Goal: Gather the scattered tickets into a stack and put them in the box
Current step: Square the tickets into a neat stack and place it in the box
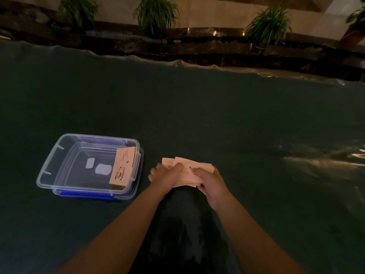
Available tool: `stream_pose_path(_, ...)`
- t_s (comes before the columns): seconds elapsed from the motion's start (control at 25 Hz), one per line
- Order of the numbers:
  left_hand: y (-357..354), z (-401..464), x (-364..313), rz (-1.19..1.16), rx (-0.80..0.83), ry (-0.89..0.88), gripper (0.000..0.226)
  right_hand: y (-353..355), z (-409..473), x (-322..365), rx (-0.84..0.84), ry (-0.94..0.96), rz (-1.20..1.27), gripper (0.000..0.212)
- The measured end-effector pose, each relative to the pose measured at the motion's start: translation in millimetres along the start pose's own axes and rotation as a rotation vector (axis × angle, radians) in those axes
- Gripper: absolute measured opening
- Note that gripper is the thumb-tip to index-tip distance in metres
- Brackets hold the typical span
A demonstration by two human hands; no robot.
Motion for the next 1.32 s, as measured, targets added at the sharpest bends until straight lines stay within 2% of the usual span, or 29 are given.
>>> stream_pose_path(0.12,4,-1,-4,0.004,0.056,0.009,0.085,-13,2,-2,0.012,-0.006,-0.113,0.063)
stream_pose_path(0.24,11,3,4,-0.137,0.128,0.009,0.082,-19,1,0,-0.007,0.023,-0.186,0.054)
stream_pose_path(0.32,15,4,10,-0.237,0.170,0.014,0.079,-17,3,1,-0.010,0.004,-0.165,0.060)
stream_pose_path(0.4,16,2,12,-0.250,0.189,0.008,0.083,-12,1,-2,0.026,-0.045,-0.152,0.066)
stream_pose_path(0.52,13,-8,19,-0.151,0.211,-0.018,0.100,-3,-9,-10,0.105,-0.103,-0.163,0.069)
stream_pose_path(0.68,9,-16,34,-0.144,0.255,-0.008,0.098,6,-29,-23,0.153,-0.132,-0.104,0.050)
stream_pose_path(0.76,9,-20,39,-0.262,0.253,-0.007,0.092,10,-40,-28,0.121,-0.154,0.020,0.042)
stream_pose_path(0.92,6,-40,50,-0.583,0.130,-0.036,0.108,3,-66,-40,0.061,-0.155,0.340,0.033)
stream_pose_path(1.04,-10,-55,61,-0.957,0.110,0.036,0.123,-6,-81,-53,0.040,-0.102,0.476,0.045)
stream_pose_path(1.12,-18,-61,68,-1.135,0.196,0.090,0.132,-10,-88,-62,0.050,-0.069,0.524,0.057)
stream_pose_path(1.2,-21,-66,71,-1.166,0.363,0.035,0.112,-8,-91,-71,0.069,-0.042,0.565,0.067)
stream_pose_path(1.32,-19,-74,74,-1.091,0.479,-0.037,0.070,-1,-94,-82,0.124,-0.023,0.540,0.074)
Point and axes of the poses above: each hand's wrist, its own z-axis towards the middle knuckle, its own y-axis out of the back of the hand, x = y × z, the point moved 2 cm from there along z, towards the middle knuckle, and after that the axes turned 7 degrees about y, right-handed, at the moved point
